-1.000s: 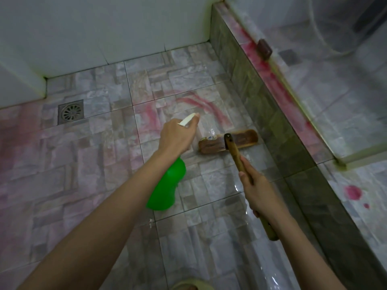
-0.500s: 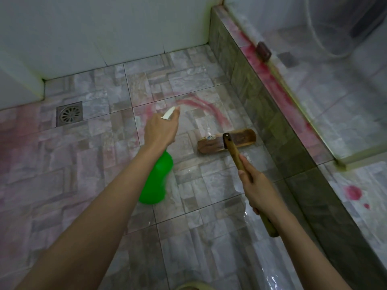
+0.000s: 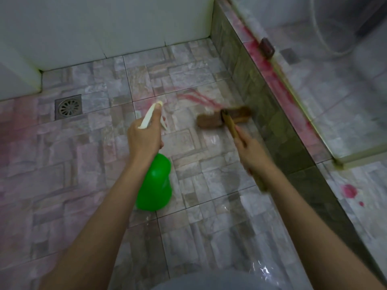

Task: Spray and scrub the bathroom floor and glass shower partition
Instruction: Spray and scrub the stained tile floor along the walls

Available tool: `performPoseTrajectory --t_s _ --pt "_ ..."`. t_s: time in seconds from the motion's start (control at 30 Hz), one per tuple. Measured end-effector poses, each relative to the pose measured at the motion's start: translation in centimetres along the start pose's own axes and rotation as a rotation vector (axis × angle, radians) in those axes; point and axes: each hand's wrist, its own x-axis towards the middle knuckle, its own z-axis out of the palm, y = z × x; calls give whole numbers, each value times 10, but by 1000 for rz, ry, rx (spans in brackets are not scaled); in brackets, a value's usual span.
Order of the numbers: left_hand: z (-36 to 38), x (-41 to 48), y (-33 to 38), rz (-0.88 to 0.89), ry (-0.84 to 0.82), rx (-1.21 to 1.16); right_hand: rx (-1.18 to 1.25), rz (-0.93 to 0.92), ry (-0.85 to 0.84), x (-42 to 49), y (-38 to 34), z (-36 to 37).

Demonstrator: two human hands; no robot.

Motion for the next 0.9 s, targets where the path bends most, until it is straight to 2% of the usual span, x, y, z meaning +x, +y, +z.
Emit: performPoseTrajectory --t_s 0.07,0.1,0.2,0.27,0.37,0.47,0.6,0.67,0.77,0.83,0.9 --pt "2 -3 2 16 -27 10 76 47 -54 -48 14 0" --pt "3 -4 4 28 -32 22 63 24 -49 -42 17 3" --pt "6 -6 5 68 -34 18 -15 -17 5 42 -6 6" --pt "6 -7 5 82 -36 18 17 -40 -5 65 -22 -2" --pt "4 -18 11 90 -65 29 -20 -82 10 -3 17 -15" --pt "7 -33 15 73 -149 65 -18 38 -33 -86 42 -21" --pt "19 -54 14 93 -250 88 -53 -21 -33 -2 19 -18" --pt "24 -65 12 104 -258 95 1 -58 -36 7 15 -20" --pt "23 -75 13 109 -271 84 -2 -36 -37 -86 62 -31" --pt "23 -76 13 101 -278 69 -47 99 -66 -154 72 -42" --pt "27 -77 12 102 -284 68 -70 79 -84 -144 75 -45"
